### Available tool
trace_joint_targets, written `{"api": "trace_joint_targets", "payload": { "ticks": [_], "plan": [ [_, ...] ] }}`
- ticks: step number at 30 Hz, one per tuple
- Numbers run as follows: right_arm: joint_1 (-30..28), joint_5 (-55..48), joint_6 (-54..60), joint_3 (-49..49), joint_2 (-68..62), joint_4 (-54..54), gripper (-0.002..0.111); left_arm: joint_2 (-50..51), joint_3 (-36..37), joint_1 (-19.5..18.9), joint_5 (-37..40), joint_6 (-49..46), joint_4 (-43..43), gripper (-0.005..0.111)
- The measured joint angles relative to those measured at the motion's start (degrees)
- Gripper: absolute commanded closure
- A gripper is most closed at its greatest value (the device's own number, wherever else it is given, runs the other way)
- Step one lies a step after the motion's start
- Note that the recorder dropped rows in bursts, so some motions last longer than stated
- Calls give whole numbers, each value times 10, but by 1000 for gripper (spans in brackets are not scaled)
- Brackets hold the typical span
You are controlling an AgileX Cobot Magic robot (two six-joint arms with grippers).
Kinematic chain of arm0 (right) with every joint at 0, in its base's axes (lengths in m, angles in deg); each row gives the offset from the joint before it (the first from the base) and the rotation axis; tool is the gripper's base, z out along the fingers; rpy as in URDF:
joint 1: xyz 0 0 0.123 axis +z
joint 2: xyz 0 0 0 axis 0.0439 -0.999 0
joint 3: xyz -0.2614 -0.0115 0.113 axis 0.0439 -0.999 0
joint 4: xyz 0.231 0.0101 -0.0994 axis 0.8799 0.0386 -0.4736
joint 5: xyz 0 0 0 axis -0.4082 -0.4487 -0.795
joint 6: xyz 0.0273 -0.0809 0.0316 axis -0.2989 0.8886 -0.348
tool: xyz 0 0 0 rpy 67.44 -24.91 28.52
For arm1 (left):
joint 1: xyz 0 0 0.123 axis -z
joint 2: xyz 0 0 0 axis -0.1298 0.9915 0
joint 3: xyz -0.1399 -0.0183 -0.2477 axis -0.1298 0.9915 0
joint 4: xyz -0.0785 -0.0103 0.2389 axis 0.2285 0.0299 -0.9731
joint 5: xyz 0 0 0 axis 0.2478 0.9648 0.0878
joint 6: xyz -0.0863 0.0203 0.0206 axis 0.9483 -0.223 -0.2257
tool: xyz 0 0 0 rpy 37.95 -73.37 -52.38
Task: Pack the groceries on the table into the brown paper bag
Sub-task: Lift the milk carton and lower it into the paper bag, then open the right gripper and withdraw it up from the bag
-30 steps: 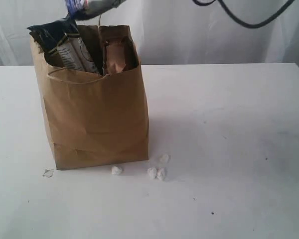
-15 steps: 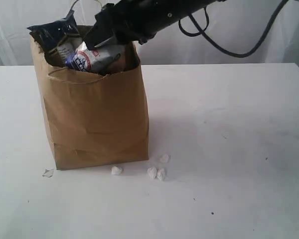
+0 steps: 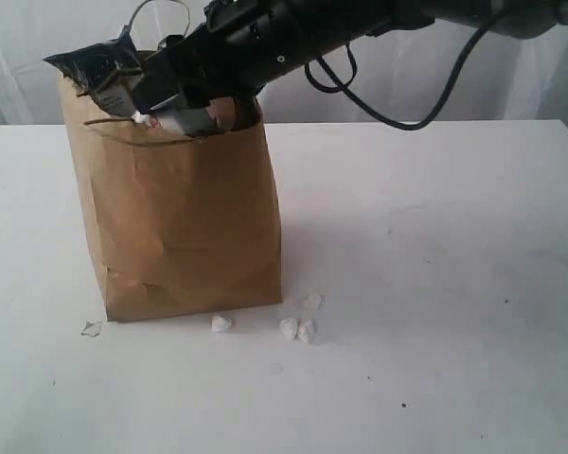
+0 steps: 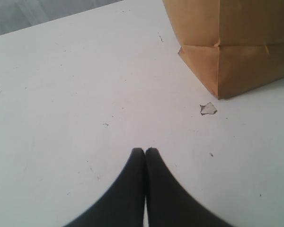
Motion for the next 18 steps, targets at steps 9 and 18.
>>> {"api": "trace_joint_targets", "payload": {
  "ticks": [9,18],
  "plan": [
    [0,19,0,4,0,-5,50,0,0,0,0,0,0,107],
    [0,20,-2,4,41,-106,51,0,0,0,0,0,0,107]
  ]
}}
